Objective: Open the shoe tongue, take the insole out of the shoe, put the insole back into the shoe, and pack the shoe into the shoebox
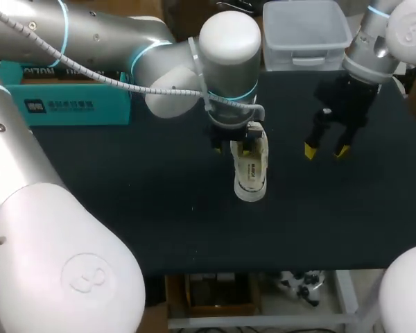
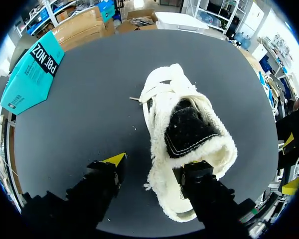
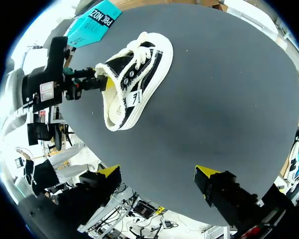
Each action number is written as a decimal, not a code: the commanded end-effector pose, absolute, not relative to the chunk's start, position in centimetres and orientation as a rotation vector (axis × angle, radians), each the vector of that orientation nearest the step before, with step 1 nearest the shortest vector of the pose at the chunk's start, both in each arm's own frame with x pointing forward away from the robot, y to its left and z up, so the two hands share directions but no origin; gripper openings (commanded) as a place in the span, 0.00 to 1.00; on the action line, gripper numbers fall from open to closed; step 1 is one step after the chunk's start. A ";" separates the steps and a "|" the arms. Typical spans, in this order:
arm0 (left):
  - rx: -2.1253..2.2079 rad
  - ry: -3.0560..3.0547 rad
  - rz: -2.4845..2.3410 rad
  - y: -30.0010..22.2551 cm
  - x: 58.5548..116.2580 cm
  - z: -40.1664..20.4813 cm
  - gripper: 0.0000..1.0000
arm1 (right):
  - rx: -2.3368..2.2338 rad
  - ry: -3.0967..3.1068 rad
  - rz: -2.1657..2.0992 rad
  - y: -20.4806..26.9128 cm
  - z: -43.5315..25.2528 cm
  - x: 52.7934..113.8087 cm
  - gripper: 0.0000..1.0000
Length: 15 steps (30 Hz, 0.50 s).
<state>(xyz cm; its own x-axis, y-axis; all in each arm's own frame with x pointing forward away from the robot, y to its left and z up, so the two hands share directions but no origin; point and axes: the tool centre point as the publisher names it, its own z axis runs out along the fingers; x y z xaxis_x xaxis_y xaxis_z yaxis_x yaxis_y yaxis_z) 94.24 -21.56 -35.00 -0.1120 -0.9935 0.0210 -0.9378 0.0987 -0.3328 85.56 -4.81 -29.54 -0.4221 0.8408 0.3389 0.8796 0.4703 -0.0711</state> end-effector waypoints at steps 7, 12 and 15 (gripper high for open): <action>-2.001 2.141 -0.407 -21.3 95.8 -36.0 0.00 | -1.342 -2.520 -0.182 -6.5 -29.3 84.7 1.00; -2.015 2.150 -0.419 -21.4 95.8 -35.9 0.00 | -1.252 -2.580 -0.171 -7.2 -29.4 84.6 1.00; -1.988 2.183 -0.440 -21.4 95.4 -35.3 0.00 | -1.249 -2.563 -0.185 -7.3 -29.5 84.6 1.00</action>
<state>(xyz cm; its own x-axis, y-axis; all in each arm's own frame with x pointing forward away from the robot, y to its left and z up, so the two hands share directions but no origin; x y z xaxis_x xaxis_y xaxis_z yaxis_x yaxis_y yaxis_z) 95.58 -21.76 -35.61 -0.0956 -0.9928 0.0721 -0.9463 0.0682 -0.3160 84.63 -6.82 -29.47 -0.5858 0.7528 0.3002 0.7867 0.6173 -0.0129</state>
